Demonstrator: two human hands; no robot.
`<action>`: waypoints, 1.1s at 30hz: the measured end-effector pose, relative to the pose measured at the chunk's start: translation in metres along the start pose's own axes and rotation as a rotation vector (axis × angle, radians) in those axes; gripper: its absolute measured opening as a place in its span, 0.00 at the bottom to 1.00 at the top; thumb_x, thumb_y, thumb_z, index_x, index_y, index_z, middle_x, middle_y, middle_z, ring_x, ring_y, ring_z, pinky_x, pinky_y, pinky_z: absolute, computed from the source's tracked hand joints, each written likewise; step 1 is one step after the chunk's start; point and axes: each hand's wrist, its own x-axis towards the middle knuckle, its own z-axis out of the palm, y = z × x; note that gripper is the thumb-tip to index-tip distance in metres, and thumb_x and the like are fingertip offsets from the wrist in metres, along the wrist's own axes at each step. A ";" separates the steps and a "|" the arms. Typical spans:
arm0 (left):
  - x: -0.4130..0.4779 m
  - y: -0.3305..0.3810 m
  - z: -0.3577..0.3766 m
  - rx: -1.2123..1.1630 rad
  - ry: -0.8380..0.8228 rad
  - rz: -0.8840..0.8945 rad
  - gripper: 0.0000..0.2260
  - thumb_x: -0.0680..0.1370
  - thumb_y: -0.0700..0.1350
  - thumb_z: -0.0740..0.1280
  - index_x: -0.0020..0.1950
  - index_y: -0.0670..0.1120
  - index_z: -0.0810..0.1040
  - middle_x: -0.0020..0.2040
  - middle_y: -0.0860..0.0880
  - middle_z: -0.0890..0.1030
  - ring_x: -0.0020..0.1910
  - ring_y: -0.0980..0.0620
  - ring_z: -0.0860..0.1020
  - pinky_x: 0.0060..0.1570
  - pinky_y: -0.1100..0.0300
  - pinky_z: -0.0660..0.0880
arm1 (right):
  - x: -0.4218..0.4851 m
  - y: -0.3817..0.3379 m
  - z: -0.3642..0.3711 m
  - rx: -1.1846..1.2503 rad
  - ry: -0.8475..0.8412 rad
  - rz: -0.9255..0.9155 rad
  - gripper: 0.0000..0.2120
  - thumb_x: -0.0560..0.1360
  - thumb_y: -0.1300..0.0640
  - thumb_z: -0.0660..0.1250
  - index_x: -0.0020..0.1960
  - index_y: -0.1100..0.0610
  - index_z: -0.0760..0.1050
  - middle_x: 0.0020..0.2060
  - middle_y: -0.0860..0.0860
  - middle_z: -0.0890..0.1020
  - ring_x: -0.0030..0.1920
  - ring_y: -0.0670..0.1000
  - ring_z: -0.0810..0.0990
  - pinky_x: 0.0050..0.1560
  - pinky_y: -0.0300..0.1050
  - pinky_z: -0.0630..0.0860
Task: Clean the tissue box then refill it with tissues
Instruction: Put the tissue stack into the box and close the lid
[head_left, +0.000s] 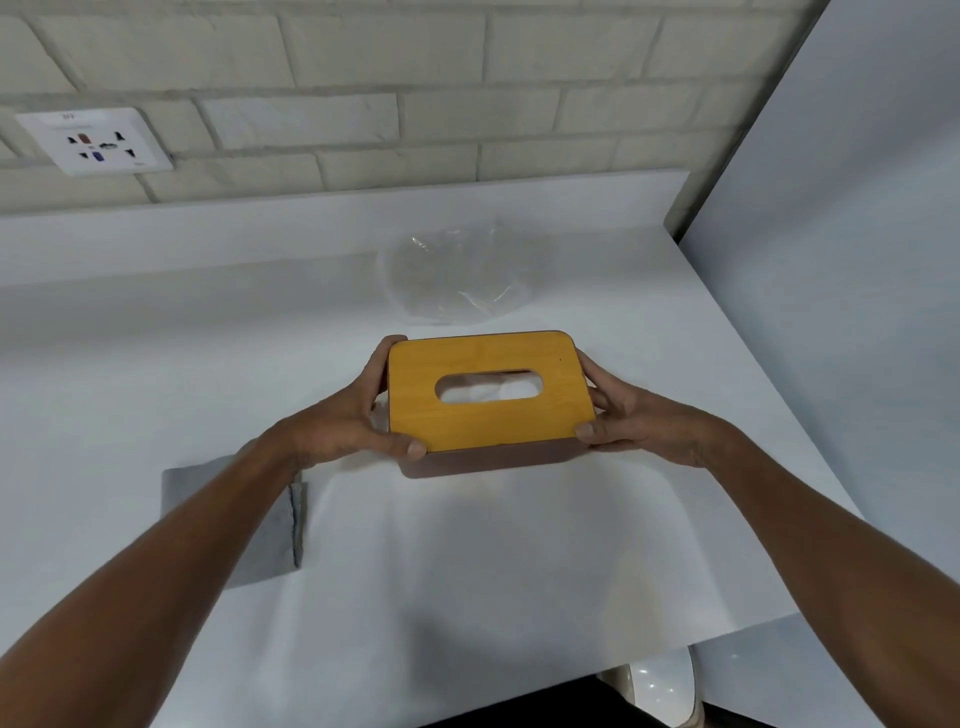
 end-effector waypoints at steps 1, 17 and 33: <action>0.000 0.000 -0.001 0.006 0.001 -0.016 0.57 0.62 0.53 0.85 0.81 0.60 0.52 0.75 0.56 0.69 0.77 0.56 0.68 0.74 0.54 0.70 | 0.000 -0.005 -0.002 -0.029 -0.013 0.032 0.45 0.74 0.56 0.74 0.72 0.24 0.48 0.72 0.40 0.69 0.70 0.45 0.71 0.65 0.52 0.73; -0.003 0.044 0.000 0.424 0.035 -0.111 0.67 0.54 0.75 0.79 0.80 0.73 0.37 0.84 0.58 0.54 0.81 0.49 0.60 0.78 0.46 0.65 | 0.027 -0.095 0.020 -0.854 0.526 -0.133 0.11 0.75 0.43 0.66 0.58 0.39 0.74 0.51 0.41 0.81 0.42 0.40 0.77 0.45 0.45 0.74; -0.007 0.045 0.002 0.675 0.066 -0.070 0.65 0.60 0.71 0.81 0.81 0.70 0.38 0.83 0.54 0.57 0.79 0.45 0.65 0.74 0.47 0.67 | 0.081 -0.118 0.070 -0.871 -0.006 0.504 0.18 0.77 0.43 0.57 0.44 0.57 0.74 0.35 0.49 0.63 0.29 0.51 0.68 0.33 0.44 0.62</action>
